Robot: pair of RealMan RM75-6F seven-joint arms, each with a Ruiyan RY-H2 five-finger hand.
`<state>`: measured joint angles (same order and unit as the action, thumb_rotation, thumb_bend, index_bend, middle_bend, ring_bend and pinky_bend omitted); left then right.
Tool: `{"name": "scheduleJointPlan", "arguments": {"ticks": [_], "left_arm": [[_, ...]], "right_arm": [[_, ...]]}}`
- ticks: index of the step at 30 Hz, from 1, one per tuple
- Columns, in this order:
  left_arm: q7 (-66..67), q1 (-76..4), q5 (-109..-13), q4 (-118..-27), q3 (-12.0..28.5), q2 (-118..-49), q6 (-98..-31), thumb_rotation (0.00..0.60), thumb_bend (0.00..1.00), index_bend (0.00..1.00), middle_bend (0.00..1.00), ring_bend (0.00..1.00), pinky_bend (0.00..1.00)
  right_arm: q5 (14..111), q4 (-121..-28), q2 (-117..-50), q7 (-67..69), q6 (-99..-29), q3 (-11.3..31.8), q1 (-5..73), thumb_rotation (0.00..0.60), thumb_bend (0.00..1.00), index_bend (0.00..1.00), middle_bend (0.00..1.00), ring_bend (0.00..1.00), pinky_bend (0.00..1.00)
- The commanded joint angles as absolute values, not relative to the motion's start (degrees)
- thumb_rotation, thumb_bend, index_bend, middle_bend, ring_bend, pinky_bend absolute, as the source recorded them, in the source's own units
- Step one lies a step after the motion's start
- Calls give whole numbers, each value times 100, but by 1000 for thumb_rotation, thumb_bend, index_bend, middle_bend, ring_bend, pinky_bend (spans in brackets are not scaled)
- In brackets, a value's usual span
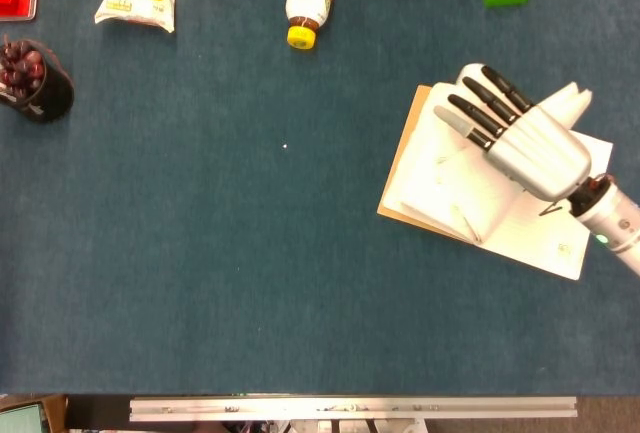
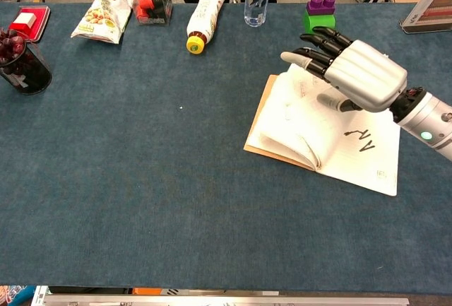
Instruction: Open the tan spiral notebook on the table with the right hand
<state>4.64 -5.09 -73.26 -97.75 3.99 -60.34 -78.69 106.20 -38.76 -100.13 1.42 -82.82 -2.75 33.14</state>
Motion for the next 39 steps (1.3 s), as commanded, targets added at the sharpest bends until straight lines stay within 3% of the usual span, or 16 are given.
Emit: {"name": "scheduleJointPlan", "arguments": {"ticks": [1, 19, 33, 39], "left_arm": [[459, -510, -7328, -9774, 398, -6032, -7864, 600, 241, 475, 303, 247, 379], [471, -515, -7336, -9763, 391, -6040, -7861, 600, 241, 475, 303, 247, 379], [502, -522, -7329, -9762, 385, -6053, -7851, 600, 241, 475, 303, 247, 379], [461, -514, -7364, -9745, 394, -6062, -7893, 600, 241, 451, 303, 247, 380]], "right_arm": [[10580, -3735, -10159, 238, -8270, -277, 3367, 600, 288, 0, 181, 20, 60], [10448, -3741, -10506, 373, -8571, -159, 3625, 600, 289, 0, 181, 20, 60], [10330, -4389, -10072, 196, -8811, -57, 3622, 600, 289, 0, 181, 20, 60], [10335, -5226, -9439, -262, -8883, -214, 3353, 600, 289, 35, 181, 20, 60]]}}
